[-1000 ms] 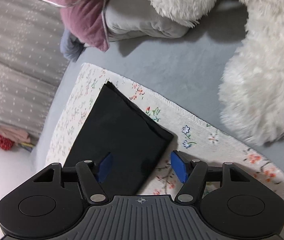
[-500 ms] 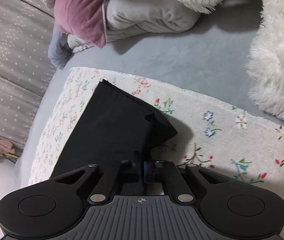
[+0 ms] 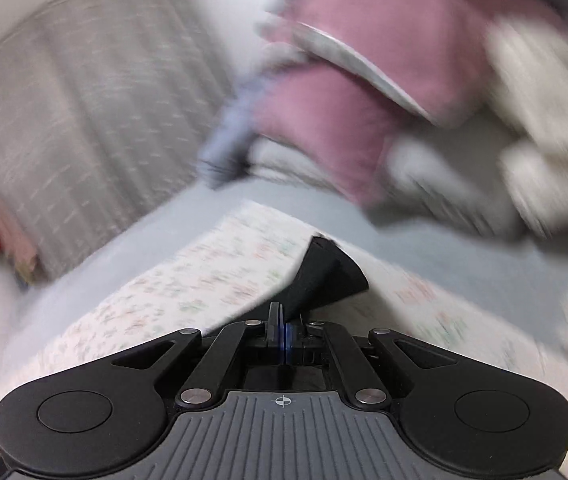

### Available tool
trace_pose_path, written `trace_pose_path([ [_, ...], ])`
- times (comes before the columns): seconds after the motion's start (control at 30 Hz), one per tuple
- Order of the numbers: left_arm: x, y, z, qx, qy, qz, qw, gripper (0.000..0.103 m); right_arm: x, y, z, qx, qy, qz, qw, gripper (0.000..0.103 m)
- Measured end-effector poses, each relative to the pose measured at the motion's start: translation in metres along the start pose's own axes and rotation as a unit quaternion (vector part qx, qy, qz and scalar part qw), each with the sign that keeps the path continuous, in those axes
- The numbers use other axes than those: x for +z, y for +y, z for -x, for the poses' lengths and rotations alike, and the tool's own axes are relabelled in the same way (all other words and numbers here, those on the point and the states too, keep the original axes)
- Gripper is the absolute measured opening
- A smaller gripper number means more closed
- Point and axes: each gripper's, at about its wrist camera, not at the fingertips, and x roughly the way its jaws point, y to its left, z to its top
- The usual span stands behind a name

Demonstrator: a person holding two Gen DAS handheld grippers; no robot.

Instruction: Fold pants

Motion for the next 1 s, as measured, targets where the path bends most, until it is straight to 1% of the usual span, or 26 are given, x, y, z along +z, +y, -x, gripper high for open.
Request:
trace_pose_path([
  [0.03, 0.004, 0.006, 0.004, -0.003, -0.008, 0.016, 0.9998, 0.093, -0.005, 0.023, 0.005, 0.023, -0.020, 0.057, 0.998, 0.002],
  [0.07, 0.008, 0.013, 0.007, -0.003, -0.017, 0.031, 0.9994, 0.093, -0.013, 0.048, 0.010, 0.049, -0.034, 0.118, 0.991, 0.002],
  [0.1, 0.012, 0.021, 0.010, 0.000, -0.026, 0.047, 0.9986, 0.093, -0.028, 0.076, 0.016, 0.076, -0.044, 0.192, 0.977, 0.002],
  [0.13, 0.014, 0.027, 0.011, 0.002, -0.031, 0.060, 0.9977, 0.093, -0.046, 0.104, 0.021, 0.098, -0.049, 0.265, 0.958, 0.002],
  [0.17, 0.014, 0.032, 0.012, 0.002, -0.032, 0.074, 0.9968, 0.093, -0.067, 0.127, 0.025, 0.118, -0.047, 0.329, 0.936, 0.002],
  [0.2, 0.014, 0.038, 0.011, 0.000, -0.032, 0.088, 0.9956, 0.093, -0.093, 0.151, 0.028, 0.142, -0.034, 0.393, 0.908, 0.002],
  [0.27, 0.011, 0.047, 0.009, -0.007, -0.028, 0.115, 0.9929, 0.093, -0.140, 0.183, 0.031, 0.178, 0.007, 0.471, 0.864, 0.002],
  [0.3, 0.010, 0.050, 0.008, -0.012, -0.025, 0.125, 0.9918, 0.093, -0.162, 0.194, 0.032, 0.189, 0.027, 0.499, 0.845, 0.002],
  [0.33, 0.009, 0.052, 0.007, -0.018, -0.023, 0.134, 0.9906, 0.093, -0.181, 0.203, 0.032, 0.198, 0.044, 0.519, 0.830, 0.002],
  [0.37, 0.009, 0.054, 0.007, -0.022, -0.022, 0.138, 0.9900, 0.093, -0.194, 0.210, 0.033, 0.205, 0.054, 0.531, 0.820, 0.002],
  [0.4, 0.008, 0.053, 0.007, -0.024, -0.022, 0.139, 0.9898, 0.093, -0.203, 0.214, 0.034, 0.210, 0.059, 0.539, 0.813, 0.002],
  [0.47, 0.008, 0.052, 0.008, -0.027, -0.023, 0.136, 0.9901, 0.093, -0.209, 0.219, 0.038, 0.203, 0.049, 0.548, 0.810, 0.005],
  [0.5, 0.008, 0.051, 0.009, -0.029, -0.023, 0.134, 0.9903, 0.093, -0.206, 0.220, 0.038, 0.204, 0.052, 0.547, 0.810, 0.006],
  [0.53, 0.008, 0.051, 0.009, -0.032, -0.023, 0.134, 0.9901, 0.093, -0.201, 0.219, 0.039, 0.207, 0.056, 0.538, 0.815, 0.011],
  [0.57, 0.008, 0.050, 0.010, -0.035, -0.022, 0.136, 0.9899, 0.093, -0.195, 0.218, 0.039, 0.209, 0.062, 0.526, 0.822, 0.018],
  [0.6, 0.011, 0.051, 0.010, -0.039, -0.021, 0.137, 0.9896, 0.093, -0.187, 0.215, 0.039, 0.211, 0.070, 0.511, 0.830, 0.022],
  [0.67, 0.015, 0.051, 0.008, -0.046, -0.017, 0.139, 0.9890, 0.093, -0.175, 0.208, 0.038, 0.214, 0.080, 0.492, 0.840, 0.045],
  [0.7, 0.016, 0.051, 0.004, -0.050, -0.015, 0.140, 0.9888, 0.093, -0.171, 0.205, 0.038, 0.211, 0.082, 0.488, 0.843, 0.049],
  [0.73, 0.017, 0.049, 0.003, -0.053, -0.013, 0.139, 0.9887, 0.093, -0.169, 0.202, 0.035, 0.208, 0.085, 0.488, 0.844, 0.051],
  [0.8, 0.017, 0.045, -0.001, -0.062, -0.006, 0.141, 0.9881, 0.093, -0.169, 0.195, 0.027, 0.204, 0.096, 0.489, 0.843, 0.051],
  [0.87, 0.016, 0.044, -0.002, -0.070, 0.001, 0.144, 0.9871, 0.093, -0.174, 0.198, 0.023, 0.211, 0.102, 0.489, 0.840, 0.046],
  [0.9, 0.016, 0.043, -0.004, -0.075, 0.005, 0.147, 0.9863, 0.093, -0.176, 0.198, 0.023, 0.215, 0.099, 0.493, 0.837, 0.046],
  [0.93, 0.015, 0.042, -0.005, -0.080, 0.010, 0.151, 0.9852, 0.093, -0.178, 0.201, 0.024, 0.218, 0.093, 0.498, 0.834, 0.041],
  [0.97, 0.015, 0.043, -0.005, -0.086, 0.015, 0.155, 0.9840, 0.093, -0.180, 0.203, 0.023, 0.224, 0.092, 0.503, 0.830, 0.029],
  [1.0, 0.014, 0.043, -0.005, -0.094, 0.020, 0.160, 0.9824, 0.093, -0.184, 0.203, 0.024, 0.229, 0.094, 0.504, 0.827, 0.020],
])
